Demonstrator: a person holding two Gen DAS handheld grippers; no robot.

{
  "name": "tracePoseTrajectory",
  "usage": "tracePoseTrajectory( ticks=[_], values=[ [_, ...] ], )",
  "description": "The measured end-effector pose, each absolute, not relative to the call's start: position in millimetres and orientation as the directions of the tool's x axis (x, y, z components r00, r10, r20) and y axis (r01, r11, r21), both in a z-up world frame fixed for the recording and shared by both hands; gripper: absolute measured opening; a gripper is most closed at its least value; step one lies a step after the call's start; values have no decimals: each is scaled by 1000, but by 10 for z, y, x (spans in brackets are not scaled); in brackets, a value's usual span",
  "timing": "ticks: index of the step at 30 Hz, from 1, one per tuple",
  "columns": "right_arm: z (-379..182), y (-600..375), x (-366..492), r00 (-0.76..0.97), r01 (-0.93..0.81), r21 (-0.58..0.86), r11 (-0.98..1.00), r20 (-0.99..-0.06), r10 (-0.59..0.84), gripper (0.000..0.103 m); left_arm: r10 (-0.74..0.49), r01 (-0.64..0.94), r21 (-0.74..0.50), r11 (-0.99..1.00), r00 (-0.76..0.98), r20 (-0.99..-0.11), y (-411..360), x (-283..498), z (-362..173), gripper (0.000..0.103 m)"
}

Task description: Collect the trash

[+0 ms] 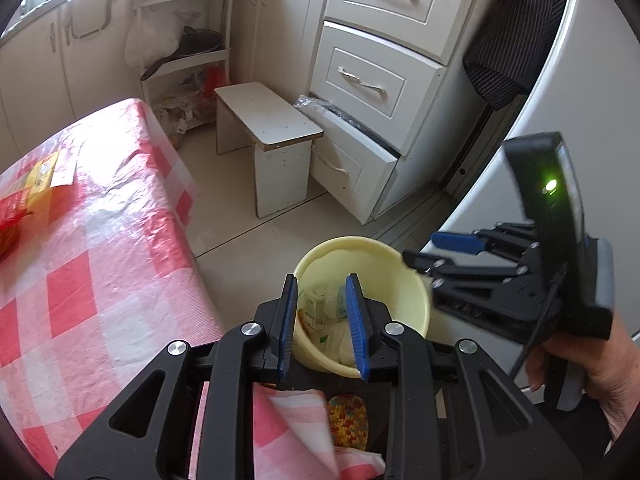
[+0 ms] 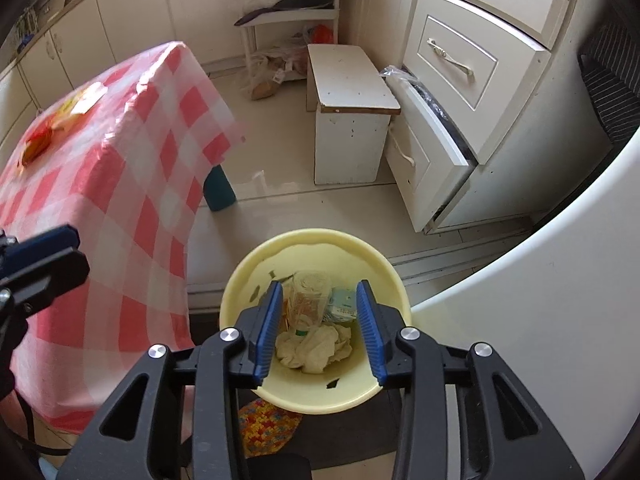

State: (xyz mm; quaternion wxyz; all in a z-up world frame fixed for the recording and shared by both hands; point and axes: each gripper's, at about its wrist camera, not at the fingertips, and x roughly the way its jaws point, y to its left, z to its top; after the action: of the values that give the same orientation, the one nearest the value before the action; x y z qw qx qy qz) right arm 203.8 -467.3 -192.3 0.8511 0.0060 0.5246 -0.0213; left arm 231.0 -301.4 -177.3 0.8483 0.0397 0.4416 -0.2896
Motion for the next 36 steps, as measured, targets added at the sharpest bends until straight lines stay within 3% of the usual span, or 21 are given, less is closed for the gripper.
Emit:
tracePoseTrajectory(
  ticks=[8, 14, 19, 23, 27, 30, 33, 36],
  values=[
    [-1828, -4569, 2010, 493, -17, -9, 1000, -870, 1, 40, -437, 518, -171, 838, 450, -778, -2695, 2094, -1765, 26],
    [-1665, -4332, 1859, 535, -148, 0, 989, -841, 80, 43, -497, 600, -169, 782, 436, -750, -2292, 1535, -1679, 38],
    [-1482, -4030, 1650, 570, -270, -53, 961, -813, 116, 46, -495, 750, -65, 658, 365, -788, -1943, 743, -1788, 51],
    [-1340, -3883, 1518, 601, -321, -76, 944, -787, 141, 48, -249, 865, 252, 435, 384, -889, -1713, 132, -2531, 57],
    [-1237, -3803, 1460, 621, -348, -94, 933, -768, 155, 49, 28, 823, 558, 107, 559, -829, -1530, 31, -3561, 57],
    [-1185, -3781, 1447, 630, -353, -89, 931, -759, 166, 50, 181, 778, 628, -25, 621, -762, -1386, 268, -4302, 57],
    [-1173, -3810, 1457, 636, -344, -90, 935, -755, 161, 50, 345, 794, 603, -75, 588, -731, -1152, 562, -5040, 57],
    [-1170, -3876, 1465, 642, -308, -99, 946, -756, 130, 54, 490, 838, 543, 47, 454, -744, -930, 915, -5454, 57]
  ],
)
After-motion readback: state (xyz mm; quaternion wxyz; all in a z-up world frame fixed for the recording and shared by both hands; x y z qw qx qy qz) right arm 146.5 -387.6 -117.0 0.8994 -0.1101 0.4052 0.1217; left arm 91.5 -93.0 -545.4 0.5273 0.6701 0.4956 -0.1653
